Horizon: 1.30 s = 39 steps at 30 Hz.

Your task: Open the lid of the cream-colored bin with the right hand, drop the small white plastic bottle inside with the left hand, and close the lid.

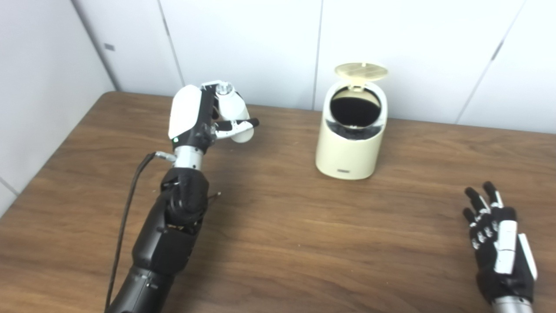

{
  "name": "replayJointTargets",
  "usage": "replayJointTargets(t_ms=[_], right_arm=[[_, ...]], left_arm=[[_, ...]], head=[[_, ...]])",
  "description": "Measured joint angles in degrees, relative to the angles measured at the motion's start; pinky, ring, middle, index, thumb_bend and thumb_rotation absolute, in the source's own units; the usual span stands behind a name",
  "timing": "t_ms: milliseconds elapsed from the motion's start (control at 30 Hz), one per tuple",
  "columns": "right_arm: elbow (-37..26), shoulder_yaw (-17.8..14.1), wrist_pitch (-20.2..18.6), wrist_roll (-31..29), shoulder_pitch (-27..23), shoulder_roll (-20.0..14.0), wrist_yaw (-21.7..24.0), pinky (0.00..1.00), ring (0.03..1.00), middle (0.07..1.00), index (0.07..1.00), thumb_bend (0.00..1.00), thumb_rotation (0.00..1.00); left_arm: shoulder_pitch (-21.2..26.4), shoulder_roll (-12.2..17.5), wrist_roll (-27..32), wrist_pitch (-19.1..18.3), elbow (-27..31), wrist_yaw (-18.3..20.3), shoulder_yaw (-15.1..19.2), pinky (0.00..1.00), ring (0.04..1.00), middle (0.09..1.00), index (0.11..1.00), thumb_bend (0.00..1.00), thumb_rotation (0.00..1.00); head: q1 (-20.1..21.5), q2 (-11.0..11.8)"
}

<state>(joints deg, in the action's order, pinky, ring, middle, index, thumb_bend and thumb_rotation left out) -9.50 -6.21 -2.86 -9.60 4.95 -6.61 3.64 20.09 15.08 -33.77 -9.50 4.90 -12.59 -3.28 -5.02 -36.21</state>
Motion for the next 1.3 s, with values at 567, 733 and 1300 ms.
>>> replayJointTargets(t_ms=[567,733,1300], right_arm=[[1.2,1.4,2.8,4.0,-0.4,1.9,-1.6,1.00,0.987,0.912,0.968,0.57,1.00],[1.2,1.5,2.7,4.4,-0.6,2.3,-1.8,1.00,0.988,0.913,0.968,0.56,1.00],[1.9,2.2,3.2,6.3,-1.0,2.2,-1.9,1.00,0.975,0.908,0.976,0.55,1.00]], left_arm=[[2.5,-4.3,-3.6,2.6,8.1,3.5,-3.4,0.34,0.429,0.511,0.471,0.48,0.00],[2.8,-6.4,-3.7,4.4,8.0,3.7,-4.4,0.33,0.436,0.524,0.471,0.47,0.00],[7.3,-11.1,-5.7,13.1,-5.0,-0.8,-6.9,0.37,0.432,0.515,0.467,0.48,0.00]], head=[[7.3,3.4],[7.4,3.9],[7.7,4.2]])
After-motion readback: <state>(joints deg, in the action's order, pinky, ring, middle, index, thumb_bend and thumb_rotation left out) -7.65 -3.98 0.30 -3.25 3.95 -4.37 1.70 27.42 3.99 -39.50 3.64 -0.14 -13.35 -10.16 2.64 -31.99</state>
